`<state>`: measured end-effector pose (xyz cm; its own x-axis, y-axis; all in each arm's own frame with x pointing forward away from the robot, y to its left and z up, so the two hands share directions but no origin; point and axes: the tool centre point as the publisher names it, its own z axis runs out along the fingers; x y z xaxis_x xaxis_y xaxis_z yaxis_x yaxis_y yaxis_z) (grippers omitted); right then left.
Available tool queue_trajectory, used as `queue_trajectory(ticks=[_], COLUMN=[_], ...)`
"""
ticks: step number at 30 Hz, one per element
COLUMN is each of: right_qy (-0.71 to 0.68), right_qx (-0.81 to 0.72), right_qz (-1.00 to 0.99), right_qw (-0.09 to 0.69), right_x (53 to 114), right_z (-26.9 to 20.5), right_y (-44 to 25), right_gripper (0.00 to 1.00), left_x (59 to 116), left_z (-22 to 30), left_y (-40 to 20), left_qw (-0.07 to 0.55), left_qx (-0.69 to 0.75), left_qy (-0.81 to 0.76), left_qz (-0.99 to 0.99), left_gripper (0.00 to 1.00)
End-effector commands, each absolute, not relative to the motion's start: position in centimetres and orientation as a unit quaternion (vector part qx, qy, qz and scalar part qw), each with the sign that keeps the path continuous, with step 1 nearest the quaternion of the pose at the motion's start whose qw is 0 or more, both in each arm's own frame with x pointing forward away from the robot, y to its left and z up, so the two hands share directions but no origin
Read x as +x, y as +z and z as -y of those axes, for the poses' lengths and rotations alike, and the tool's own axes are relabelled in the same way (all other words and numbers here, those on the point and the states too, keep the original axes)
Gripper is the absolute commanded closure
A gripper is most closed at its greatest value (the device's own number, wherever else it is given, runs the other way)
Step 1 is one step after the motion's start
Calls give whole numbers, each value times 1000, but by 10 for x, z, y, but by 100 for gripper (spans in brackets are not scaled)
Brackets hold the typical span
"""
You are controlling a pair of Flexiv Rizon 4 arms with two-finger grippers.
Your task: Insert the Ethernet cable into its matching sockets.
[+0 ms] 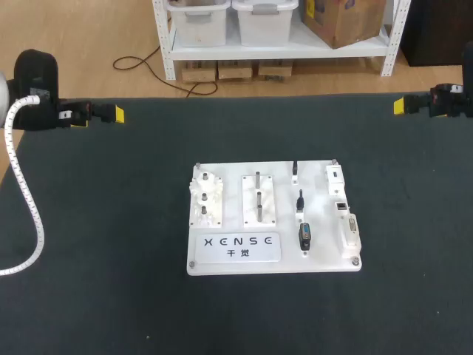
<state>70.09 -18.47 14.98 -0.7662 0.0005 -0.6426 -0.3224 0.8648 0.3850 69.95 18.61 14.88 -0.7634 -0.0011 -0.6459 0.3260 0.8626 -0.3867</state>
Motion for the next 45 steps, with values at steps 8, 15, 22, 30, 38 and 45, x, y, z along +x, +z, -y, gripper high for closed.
queue_trajectory(ticks=[8, 15, 22, 30, 38, 45], right_qy=[245, 245, 245, 245, 245, 245], right_qx=[-89, -89, -89, -89, -89, -89], right_qz=[-907, -907, -907, -907, -907, -907], right_qw=[330, 330, 330, 330, 330, 330], right_x=[701, 701, 701, 701, 701, 701], right_z=[185, 185, 185, 185, 185, 185], right_y=[150, 150, 150, 150, 150, 150], right_gripper=[0, 0, 0, 0, 0, 0], left_x=[700, 700, 707, 709, 679, 652], left_z=[-185, -185, -183, -142, -98, -78], left_y=[150, 150, 154, 170, 169, 161], left_qw=[330, 330, 347, 401, 394, 394], left_qx=[88, 88, 133, 377, 583, 666], left_qy=[-243, -243, -242, -299, -373, -376], left_qz=[-908, -908, -896, -779, -605, -509], left_gripper=[0, 0, 0, 0, 0, 0])
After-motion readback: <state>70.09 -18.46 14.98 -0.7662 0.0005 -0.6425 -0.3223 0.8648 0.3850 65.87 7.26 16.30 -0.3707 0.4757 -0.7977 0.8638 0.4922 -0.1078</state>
